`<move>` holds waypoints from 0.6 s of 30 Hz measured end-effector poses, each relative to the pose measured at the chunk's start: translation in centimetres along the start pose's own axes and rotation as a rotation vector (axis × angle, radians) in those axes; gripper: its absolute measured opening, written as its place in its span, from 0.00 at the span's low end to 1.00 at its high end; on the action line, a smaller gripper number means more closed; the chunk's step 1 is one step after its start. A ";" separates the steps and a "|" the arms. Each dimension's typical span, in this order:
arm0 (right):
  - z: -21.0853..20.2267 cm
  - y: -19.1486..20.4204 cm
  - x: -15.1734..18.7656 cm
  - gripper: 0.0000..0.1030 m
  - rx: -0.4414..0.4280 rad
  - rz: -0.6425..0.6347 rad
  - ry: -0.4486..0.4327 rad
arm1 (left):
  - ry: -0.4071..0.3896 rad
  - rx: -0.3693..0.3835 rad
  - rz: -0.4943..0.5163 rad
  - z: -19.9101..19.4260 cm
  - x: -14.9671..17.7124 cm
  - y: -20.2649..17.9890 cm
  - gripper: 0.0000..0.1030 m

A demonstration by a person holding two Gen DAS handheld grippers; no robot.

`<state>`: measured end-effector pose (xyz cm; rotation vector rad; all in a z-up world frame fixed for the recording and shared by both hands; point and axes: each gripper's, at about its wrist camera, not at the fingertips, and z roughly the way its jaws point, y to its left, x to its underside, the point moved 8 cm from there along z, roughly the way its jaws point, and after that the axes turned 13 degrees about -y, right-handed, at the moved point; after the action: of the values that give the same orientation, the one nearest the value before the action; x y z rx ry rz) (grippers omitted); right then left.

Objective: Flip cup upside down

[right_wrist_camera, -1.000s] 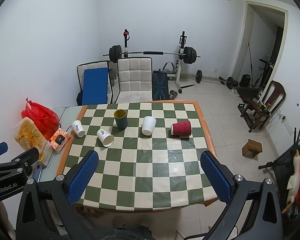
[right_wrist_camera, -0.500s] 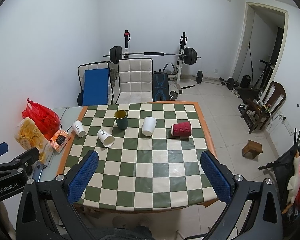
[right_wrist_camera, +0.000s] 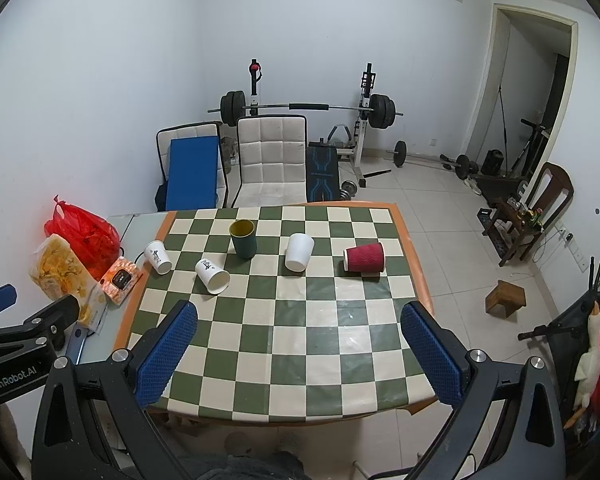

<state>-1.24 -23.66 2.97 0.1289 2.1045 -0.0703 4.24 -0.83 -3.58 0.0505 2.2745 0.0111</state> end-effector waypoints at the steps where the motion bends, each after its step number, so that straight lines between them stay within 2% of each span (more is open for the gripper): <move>1: -0.1 0.0 -0.2 1.00 0.000 -0.001 0.001 | -0.002 -0.001 0.003 0.1 0.2 0.1 1.00; 18: 0.5 0.1 0.4 1.00 0.001 0.002 0.001 | 0.001 0.002 -0.001 -0.3 0.1 -0.2 1.00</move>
<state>-1.03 -23.54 2.37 0.1318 2.1055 -0.0704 3.98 -1.03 -3.45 0.0508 2.2757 0.0080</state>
